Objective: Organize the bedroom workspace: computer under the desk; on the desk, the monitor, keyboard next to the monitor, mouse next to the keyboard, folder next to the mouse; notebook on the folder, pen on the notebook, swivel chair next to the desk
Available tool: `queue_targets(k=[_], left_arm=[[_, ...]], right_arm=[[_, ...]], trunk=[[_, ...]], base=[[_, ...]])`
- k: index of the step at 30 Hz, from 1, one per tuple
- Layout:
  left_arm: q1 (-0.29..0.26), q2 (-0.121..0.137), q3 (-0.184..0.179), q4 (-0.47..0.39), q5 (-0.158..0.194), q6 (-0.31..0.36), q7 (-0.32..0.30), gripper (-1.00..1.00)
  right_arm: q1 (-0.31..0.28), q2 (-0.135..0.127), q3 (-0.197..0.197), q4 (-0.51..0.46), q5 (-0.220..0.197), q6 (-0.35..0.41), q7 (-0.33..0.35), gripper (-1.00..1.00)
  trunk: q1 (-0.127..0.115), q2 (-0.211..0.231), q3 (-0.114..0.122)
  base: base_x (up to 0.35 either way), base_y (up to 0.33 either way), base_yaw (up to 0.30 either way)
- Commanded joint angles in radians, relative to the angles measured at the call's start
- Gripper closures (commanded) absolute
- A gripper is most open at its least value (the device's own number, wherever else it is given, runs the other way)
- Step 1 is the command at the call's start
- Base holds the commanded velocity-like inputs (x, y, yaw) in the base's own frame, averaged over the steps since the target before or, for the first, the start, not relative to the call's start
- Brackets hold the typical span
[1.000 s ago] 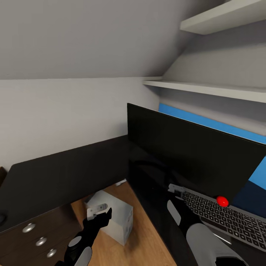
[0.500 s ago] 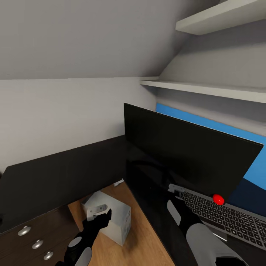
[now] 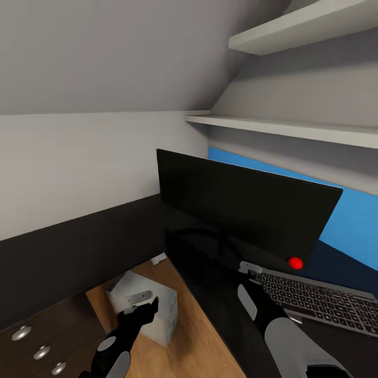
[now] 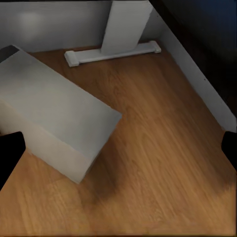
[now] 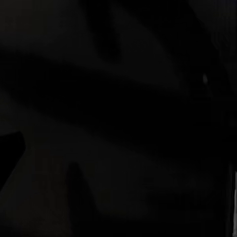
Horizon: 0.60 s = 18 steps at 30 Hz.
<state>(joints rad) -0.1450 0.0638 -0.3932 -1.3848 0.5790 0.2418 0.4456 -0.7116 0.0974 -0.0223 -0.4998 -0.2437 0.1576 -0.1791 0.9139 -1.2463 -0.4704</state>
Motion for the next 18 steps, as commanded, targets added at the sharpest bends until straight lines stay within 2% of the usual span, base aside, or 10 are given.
queue_targets(k=[1,18], left_arm=[[-0.001,0.001,-0.003,-0.002,0.007,0.002,0.008,-1.00],[-0.001,0.001,-0.003,-0.002,0.007,0.002,0.008,-1.00]], right_arm=[[-0.001,0.001,-0.002,-0.002,-0.004,0.005,-0.003,-1.00],[0.000,0.001,-0.002,-0.002,-0.003,0.005,-0.003,-1.00]], trunk=[[0.000,-0.001,0.000],[0.000,-0.001,0.011]], base=[[-0.040,0.000,-0.210],[-0.004,0.000,-0.210]])
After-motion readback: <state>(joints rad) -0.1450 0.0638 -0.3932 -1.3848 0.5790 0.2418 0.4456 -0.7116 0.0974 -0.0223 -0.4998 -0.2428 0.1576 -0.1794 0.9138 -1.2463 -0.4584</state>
